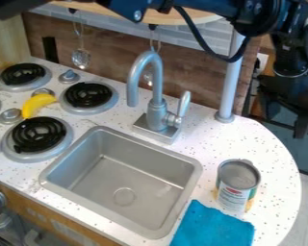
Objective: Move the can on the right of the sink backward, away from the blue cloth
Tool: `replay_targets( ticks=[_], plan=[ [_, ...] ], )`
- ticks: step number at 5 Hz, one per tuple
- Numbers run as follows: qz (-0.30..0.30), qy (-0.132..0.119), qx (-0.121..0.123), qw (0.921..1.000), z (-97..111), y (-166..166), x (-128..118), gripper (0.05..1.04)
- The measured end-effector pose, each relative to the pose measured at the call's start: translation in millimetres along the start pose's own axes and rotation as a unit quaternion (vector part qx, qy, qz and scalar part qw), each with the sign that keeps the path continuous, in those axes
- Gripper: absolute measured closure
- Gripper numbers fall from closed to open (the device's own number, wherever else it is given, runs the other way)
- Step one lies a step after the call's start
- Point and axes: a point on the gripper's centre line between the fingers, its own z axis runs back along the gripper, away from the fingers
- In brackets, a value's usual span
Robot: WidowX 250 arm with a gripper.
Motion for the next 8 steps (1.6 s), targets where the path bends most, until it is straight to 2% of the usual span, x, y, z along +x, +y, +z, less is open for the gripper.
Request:
replay_targets(
  ticks=[1,2,4,5,6,8],
  plan=[
    [0.002,0.021,-0.001,0.9998,-15,0,-11,0.083],
    [0.022,0.055,0.012,0.9981,-35,2,-45,0.083],
    [0.039,0.027,0.039,0.9981,4,-11,-73,0.083],
    [0.057,0.031,0.045,0.9969,8,-11,-94,0.083],
    [0.074,0.036,0.049,0.9954,3,-10,-105,0.083],
    [0.076,0.049,0.035,0.9953,-15,-12,-135,0.083]
  ],
)
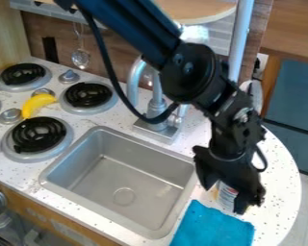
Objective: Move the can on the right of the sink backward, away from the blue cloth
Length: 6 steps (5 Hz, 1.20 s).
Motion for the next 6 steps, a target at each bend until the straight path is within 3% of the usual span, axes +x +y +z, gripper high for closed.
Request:
replay_targets(
  ticks=[3,6],
  plan=[
    [-0.023,-0.002,0.009,0.9997,-48,6,10,0.083],
    [-0.001,-0.018,0.009,0.9998,-67,16,44,0.083]
  ],
)
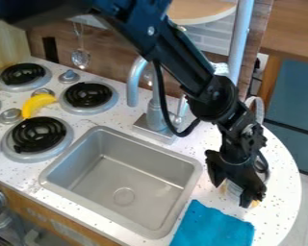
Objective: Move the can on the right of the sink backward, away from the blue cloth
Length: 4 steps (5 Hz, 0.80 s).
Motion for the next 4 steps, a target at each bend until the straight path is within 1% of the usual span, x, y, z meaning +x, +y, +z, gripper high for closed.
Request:
replay_targets(
  ticks=[1,3,4],
  plan=[
    [-0.006,-0.002,0.007,1.0000,-6,2,12,0.083],
    [0.019,-0.007,0.019,0.9996,-15,15,29,0.083],
    [0.022,-0.010,0.023,0.9995,-18,17,38,0.083]
  ],
)
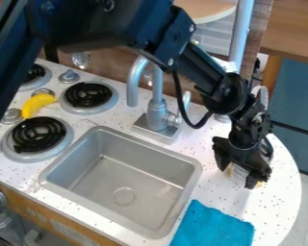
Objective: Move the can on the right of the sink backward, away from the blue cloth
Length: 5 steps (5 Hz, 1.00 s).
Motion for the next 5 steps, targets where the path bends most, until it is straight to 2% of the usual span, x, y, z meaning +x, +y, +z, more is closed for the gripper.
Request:
replay_targets(
  ticks=[2,3,4,5],
  plan=[
    [-0.002,-0.001,0.009,1.0000,-6,1,12,0.083],
    [-0.005,0.002,0.010,0.9999,-7,1,9,0.083],
    [-0.018,0.022,0.005,0.9996,-4,1,-17,0.083],
    [-0.018,0.003,-0.005,0.9998,42,1,-19,0.083]
  ],
)
